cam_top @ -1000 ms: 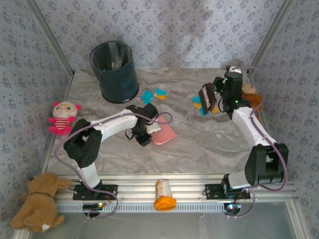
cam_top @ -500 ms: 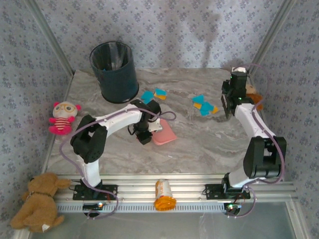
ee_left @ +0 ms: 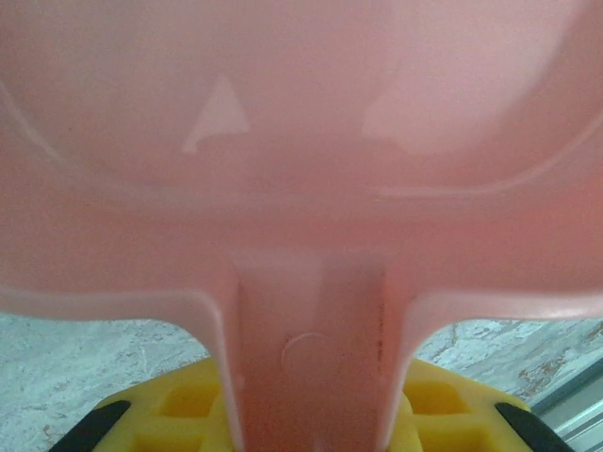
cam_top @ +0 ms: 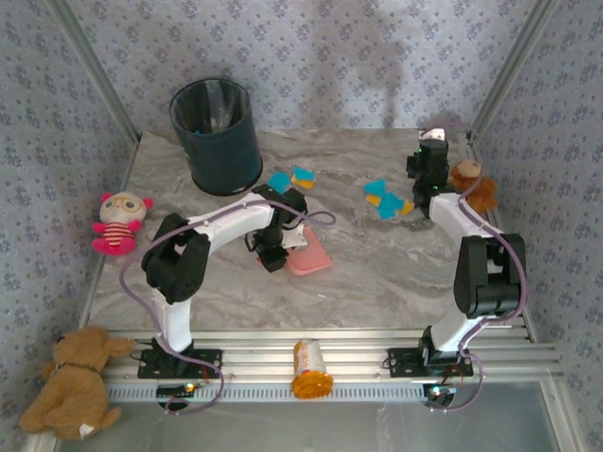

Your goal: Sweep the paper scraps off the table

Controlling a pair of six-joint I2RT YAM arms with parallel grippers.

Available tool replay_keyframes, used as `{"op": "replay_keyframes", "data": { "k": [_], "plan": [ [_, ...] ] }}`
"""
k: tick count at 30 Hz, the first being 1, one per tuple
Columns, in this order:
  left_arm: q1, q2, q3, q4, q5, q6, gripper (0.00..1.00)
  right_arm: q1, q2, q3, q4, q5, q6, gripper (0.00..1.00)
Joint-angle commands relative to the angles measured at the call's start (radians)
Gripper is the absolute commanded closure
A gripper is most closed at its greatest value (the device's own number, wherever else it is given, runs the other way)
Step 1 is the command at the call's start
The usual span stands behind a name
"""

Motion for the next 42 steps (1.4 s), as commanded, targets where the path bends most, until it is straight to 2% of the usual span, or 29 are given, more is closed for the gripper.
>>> {"op": "replay_keyframes", "data": {
  "k": [1,10,21,31,42],
  "plan": [
    [-0.009,0.015,0.034,-0.052,-0.005,0.020,1.00,0.022,0.019,-0.023,0.082,-0.006,-0.015,1.00],
    [-0.003,0.037,0.054,-0.062,0.007,0.024,1.00,0.069,0.048,-0.050,0.096,-0.095,-0.017,1.00],
    [0.017,0.064,0.066,-0.057,0.017,0.023,1.00,0.133,-0.013,-0.130,0.090,-0.245,-0.065,1.00],
    [0.036,0.102,0.091,-0.058,0.027,0.026,1.00,0.218,-0.093,-0.199,0.037,-0.248,-0.075,1.00],
    [0.038,0.116,0.109,-0.059,0.027,0.036,1.00,0.317,-0.163,-0.256,0.034,-0.223,0.045,1.00]
  ]
}}
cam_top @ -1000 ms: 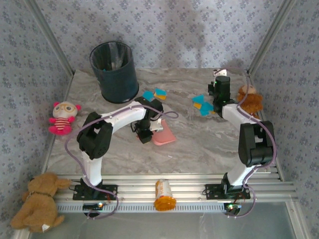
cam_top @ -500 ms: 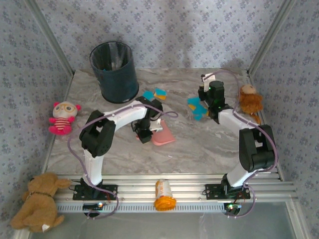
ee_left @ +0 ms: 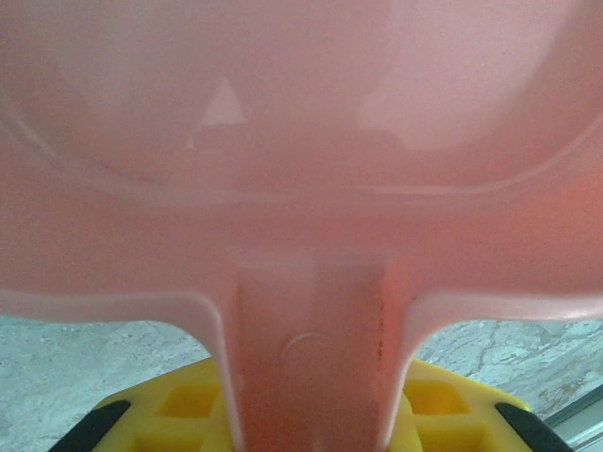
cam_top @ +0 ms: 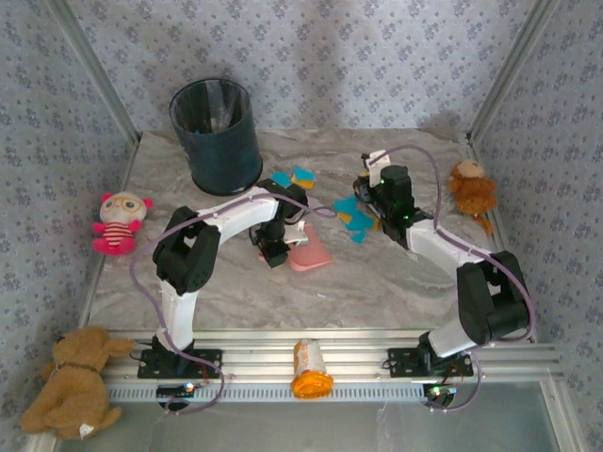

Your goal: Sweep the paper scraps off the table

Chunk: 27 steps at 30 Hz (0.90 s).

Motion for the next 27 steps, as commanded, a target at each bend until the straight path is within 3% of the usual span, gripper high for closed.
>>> {"op": "replay_keyframes", "data": {
  "k": [1,27],
  "plan": [
    [0.004,0.023,0.021,-0.026,0.019,0.023,1.00,0.036,-0.007,-0.035,-0.091,-0.015,0.092,1.00],
    [0.006,0.053,0.046,-0.018,-0.010,-0.021,1.00,0.133,-0.057,-0.019,-0.123,-0.104,0.249,1.00]
  ]
}}
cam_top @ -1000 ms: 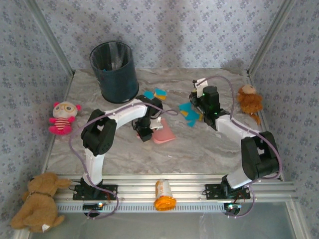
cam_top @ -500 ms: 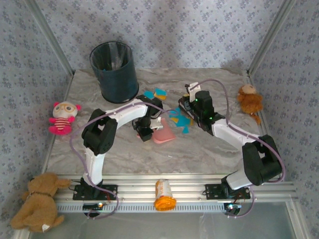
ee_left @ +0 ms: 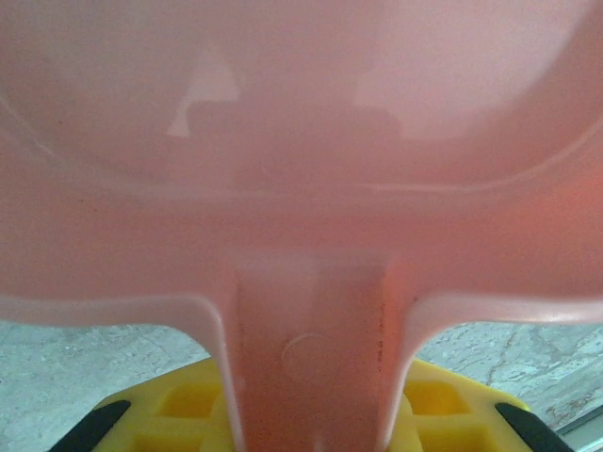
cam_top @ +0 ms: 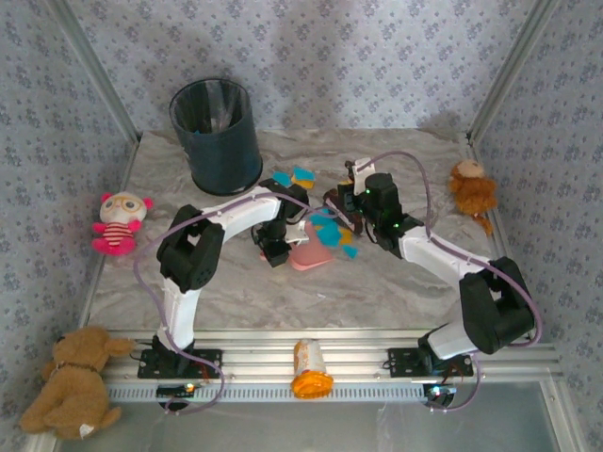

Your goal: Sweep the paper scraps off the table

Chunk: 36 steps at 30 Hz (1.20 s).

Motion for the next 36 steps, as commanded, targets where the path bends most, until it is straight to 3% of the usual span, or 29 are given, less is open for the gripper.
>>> {"op": "replay_keyframes", "data": {
  "k": [1,9,16,23,32,36],
  "plan": [
    [0.007,0.020,0.027,-0.019,-0.008,-0.012,1.00,0.017,-0.023,-0.003,-0.101,-0.031,0.068,1.00],
    [0.008,0.000,0.019,-0.012,-0.017,-0.024,1.00,0.028,-0.105,0.026,-0.156,0.038,0.105,1.00],
    [0.009,-0.039,-0.010,-0.007,-0.024,-0.032,1.00,0.034,-0.167,0.022,-0.179,0.172,0.122,1.00],
    [0.009,-0.049,-0.030,-0.004,-0.030,-0.040,1.00,0.035,-0.161,0.022,-0.195,0.239,0.117,1.00],
    [0.009,-0.043,-0.030,0.005,-0.033,-0.046,1.00,0.038,-0.140,0.055,-0.315,0.282,0.120,1.00],
    [0.008,-0.040,-0.030,0.010,-0.031,-0.044,1.00,0.039,-0.139,0.059,-0.353,0.240,0.117,1.00]
  ]
}}
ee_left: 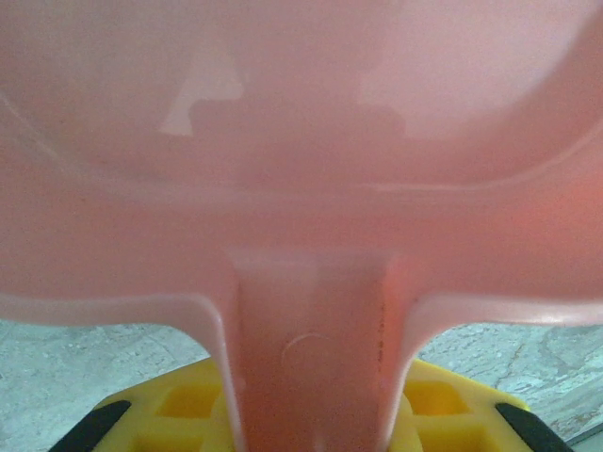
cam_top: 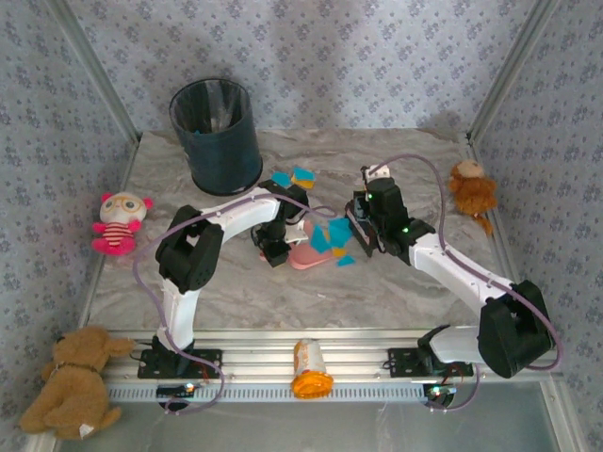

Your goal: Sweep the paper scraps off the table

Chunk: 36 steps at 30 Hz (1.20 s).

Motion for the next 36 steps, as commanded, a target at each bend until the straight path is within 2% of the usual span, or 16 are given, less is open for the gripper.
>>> {"op": "replay_keyframes", "data": {
  "k": [1,9,20,29,36],
  "plan": [
    [0.007,-0.028,-0.009,-0.015,-0.019,-0.015,1.00,0.006,0.004,0.042,-0.046,-0.019,0.017,1.00],
    [0.005,-0.015,0.000,-0.014,-0.011,-0.011,1.00,0.007,0.019,0.063,-0.031,-0.194,0.084,1.00],
    [0.005,-0.025,-0.003,-0.009,0.002,-0.005,1.00,0.013,0.024,0.114,-0.009,-0.339,0.117,1.00],
    [0.005,-0.030,-0.018,-0.002,0.000,-0.006,1.00,0.036,-0.027,0.141,-0.044,-0.303,0.099,1.00],
    [0.007,-0.032,-0.033,0.007,-0.002,-0.007,1.00,0.022,-0.070,0.143,-0.072,-0.321,0.119,1.00]
  ]
}}
